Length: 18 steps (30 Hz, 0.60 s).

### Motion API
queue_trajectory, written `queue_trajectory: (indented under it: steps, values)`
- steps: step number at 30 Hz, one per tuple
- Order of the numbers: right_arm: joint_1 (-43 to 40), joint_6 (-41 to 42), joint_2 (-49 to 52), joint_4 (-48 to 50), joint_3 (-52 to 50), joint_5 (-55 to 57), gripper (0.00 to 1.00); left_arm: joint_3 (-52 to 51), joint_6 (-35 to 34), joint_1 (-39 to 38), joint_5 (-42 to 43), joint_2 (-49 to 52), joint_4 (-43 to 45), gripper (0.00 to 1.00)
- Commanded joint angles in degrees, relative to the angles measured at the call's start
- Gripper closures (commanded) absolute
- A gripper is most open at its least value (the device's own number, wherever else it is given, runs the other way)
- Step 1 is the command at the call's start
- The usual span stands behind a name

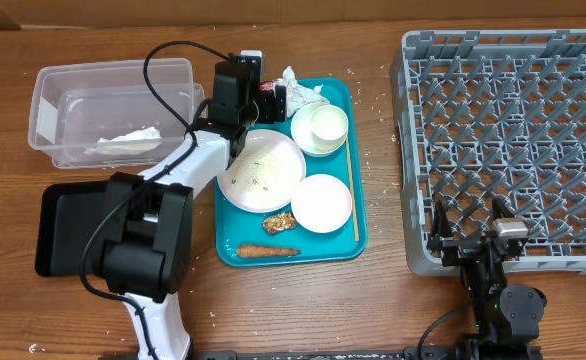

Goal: Sort waste into correct bins and load items into the dishwasher

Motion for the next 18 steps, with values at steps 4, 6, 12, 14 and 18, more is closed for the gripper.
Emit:
queue_trajectory:
  steps: [4, 6, 12, 14, 18]
  values:
    - [0.4, -0.4, -0.6, 0.2, -0.6, 0.4, 0.00, 0.7, 3.4, -0.9, 1.9, 6.0, 5.0, 0.10]
    - [0.4, -0.4, -0.6, 0.2, -0.6, 0.4, 0.00, 0.7, 4.8, -1.2, 2.8, 7.0, 5.5, 0.12]
    - [0.4, -0.4, -0.6, 0.2, -0.6, 0.4, 0.00, 0.7, 7.1, -2.9, 6.5, 7.4, 6.4, 0.18]
    - [0.4, -0.4, -0.6, 0.2, -0.6, 0.4, 0.00, 0.7, 8.9, -3.5, 5.6, 7.4, 5.8, 0.18]
    - [0.4, -0.4, -0.6, 0.2, -0.6, 0.4, 0.00, 0.7, 10.2, -4.0, 2.2, 7.4, 5.6, 0.19]
